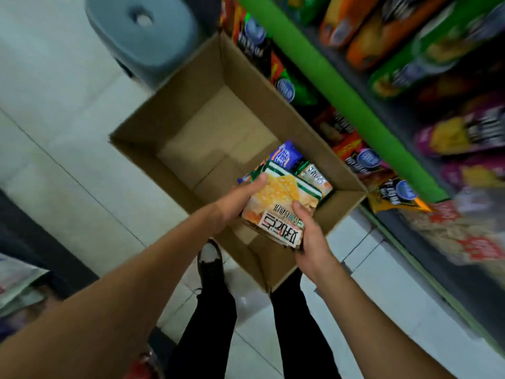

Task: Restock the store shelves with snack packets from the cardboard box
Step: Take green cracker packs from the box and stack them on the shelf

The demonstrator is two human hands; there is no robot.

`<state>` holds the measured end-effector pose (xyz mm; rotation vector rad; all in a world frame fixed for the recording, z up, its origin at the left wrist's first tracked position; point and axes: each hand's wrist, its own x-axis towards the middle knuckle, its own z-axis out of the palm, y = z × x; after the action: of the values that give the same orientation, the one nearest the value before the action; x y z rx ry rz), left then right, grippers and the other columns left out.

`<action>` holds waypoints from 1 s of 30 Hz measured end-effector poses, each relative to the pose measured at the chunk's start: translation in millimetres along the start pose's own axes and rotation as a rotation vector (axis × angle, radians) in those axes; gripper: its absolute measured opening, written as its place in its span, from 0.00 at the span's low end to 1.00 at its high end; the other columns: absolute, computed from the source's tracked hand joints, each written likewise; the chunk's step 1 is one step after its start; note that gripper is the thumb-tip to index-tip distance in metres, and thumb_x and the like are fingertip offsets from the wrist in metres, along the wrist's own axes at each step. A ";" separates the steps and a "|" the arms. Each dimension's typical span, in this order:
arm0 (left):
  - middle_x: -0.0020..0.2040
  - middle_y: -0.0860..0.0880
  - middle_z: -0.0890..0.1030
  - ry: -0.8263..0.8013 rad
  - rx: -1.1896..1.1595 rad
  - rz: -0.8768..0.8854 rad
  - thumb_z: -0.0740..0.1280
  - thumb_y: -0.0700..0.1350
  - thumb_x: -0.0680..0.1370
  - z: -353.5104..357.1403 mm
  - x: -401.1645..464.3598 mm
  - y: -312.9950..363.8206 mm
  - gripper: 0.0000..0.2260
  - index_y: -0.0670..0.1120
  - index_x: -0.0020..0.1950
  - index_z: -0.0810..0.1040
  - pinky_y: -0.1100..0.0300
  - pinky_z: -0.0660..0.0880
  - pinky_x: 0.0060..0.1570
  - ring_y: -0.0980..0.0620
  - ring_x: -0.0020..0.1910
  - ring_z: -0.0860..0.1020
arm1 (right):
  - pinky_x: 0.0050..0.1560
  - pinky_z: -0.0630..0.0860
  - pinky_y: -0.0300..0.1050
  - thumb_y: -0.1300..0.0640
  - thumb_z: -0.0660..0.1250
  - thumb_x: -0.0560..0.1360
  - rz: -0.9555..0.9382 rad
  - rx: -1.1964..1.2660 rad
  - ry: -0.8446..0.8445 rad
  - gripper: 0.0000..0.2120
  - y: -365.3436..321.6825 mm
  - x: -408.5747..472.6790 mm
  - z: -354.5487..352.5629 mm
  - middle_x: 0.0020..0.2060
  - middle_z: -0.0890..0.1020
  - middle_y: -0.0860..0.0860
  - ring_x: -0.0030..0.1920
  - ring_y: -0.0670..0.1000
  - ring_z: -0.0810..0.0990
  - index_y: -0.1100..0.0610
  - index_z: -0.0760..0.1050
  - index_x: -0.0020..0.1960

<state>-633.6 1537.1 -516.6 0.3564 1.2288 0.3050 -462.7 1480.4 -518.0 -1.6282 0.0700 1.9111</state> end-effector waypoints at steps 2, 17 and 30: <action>0.74 0.39 0.72 0.071 0.076 0.038 0.58 0.70 0.77 4.8 -54.0 30.6 0.37 0.43 0.74 0.72 0.44 0.64 0.75 0.41 0.73 0.71 | 0.48 0.82 0.48 0.46 0.73 0.67 -0.003 -0.037 -0.011 0.18 -29.5 -55.2 31.0 0.51 0.87 0.55 0.48 0.53 0.87 0.51 0.82 0.55; 0.66 0.42 0.80 0.026 0.138 0.466 0.62 0.56 0.83 128.2 -398.2 217.8 0.23 0.43 0.71 0.75 0.49 0.75 0.62 0.40 0.59 0.80 | 0.62 0.74 0.54 0.36 0.76 0.62 -0.522 -0.244 -0.096 0.40 -185.1 -455.1 94.5 0.59 0.84 0.53 0.62 0.55 0.80 0.51 0.73 0.69; 0.61 0.48 0.84 -0.208 0.109 0.632 0.62 0.71 0.70 295.1 -524.8 218.9 0.25 0.58 0.57 0.85 0.52 0.82 0.50 0.47 0.59 0.83 | 0.65 0.74 0.65 0.24 0.73 0.56 -0.827 -0.346 -0.119 0.46 -247.1 -607.1 -14.2 0.63 0.81 0.45 0.64 0.53 0.79 0.38 0.68 0.70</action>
<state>-522.1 1488.6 112.3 0.8523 0.9051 0.7244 -302.2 1421.4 114.9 -1.4120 -0.8865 1.3911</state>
